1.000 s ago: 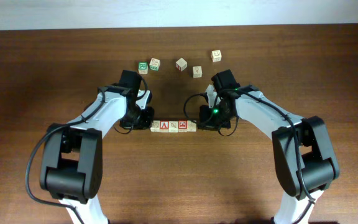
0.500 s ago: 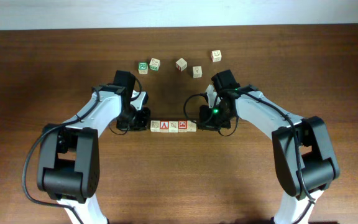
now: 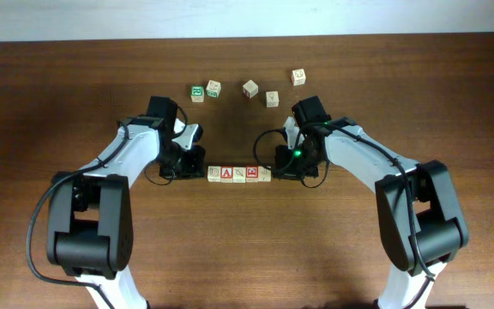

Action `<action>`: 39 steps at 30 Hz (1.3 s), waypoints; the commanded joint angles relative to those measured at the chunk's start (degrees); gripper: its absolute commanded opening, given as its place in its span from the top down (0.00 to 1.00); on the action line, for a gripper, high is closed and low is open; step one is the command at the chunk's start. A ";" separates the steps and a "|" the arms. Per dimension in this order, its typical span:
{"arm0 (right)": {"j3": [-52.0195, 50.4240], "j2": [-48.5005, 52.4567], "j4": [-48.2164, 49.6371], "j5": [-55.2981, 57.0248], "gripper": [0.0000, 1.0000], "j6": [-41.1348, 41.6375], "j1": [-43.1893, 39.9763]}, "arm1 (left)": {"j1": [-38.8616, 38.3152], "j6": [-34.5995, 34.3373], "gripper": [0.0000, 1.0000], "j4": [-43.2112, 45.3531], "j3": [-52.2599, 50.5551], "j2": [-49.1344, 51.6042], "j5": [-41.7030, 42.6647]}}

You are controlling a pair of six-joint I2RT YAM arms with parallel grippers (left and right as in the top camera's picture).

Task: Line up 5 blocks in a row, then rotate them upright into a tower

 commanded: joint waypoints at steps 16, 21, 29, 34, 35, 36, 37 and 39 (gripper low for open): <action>-1.27 0.55 -0.07 -3.30 0.95 -0.35 0.37 | 0.09 1.27 1.00 0.15 1.22 -2.05 1.97; -1.27 0.55 0.81 -5.70 0.95 -0.33 0.37 | 0.09 1.27 1.00 0.11 1.22 -2.05 1.97; -1.27 0.59 1.05 -1.27 0.95 -0.33 0.37 | 0.09 1.27 1.00 0.28 1.22 -2.05 1.95; -1.27 0.66 2.16 -1.09 0.96 -0.33 0.37 | 0.07 1.27 1.00 0.26 1.22 -2.05 1.97; -1.27 0.68 2.29 -1.14 0.95 -0.33 0.37 | 0.07 1.27 1.00 0.26 1.22 -2.05 1.97; -1.27 0.68 2.34 -1.11 0.96 -0.33 0.37 | 0.09 1.27 1.00 0.26 1.22 -2.05 1.95; -1.27 0.70 2.36 -1.11 0.96 -0.33 0.37 | 0.07 1.27 1.00 0.26 1.22 -2.05 1.95; -1.27 0.70 2.75 -1.14 0.96 -0.33 0.37 | 0.07 1.27 1.00 0.26 1.22 -2.05 1.95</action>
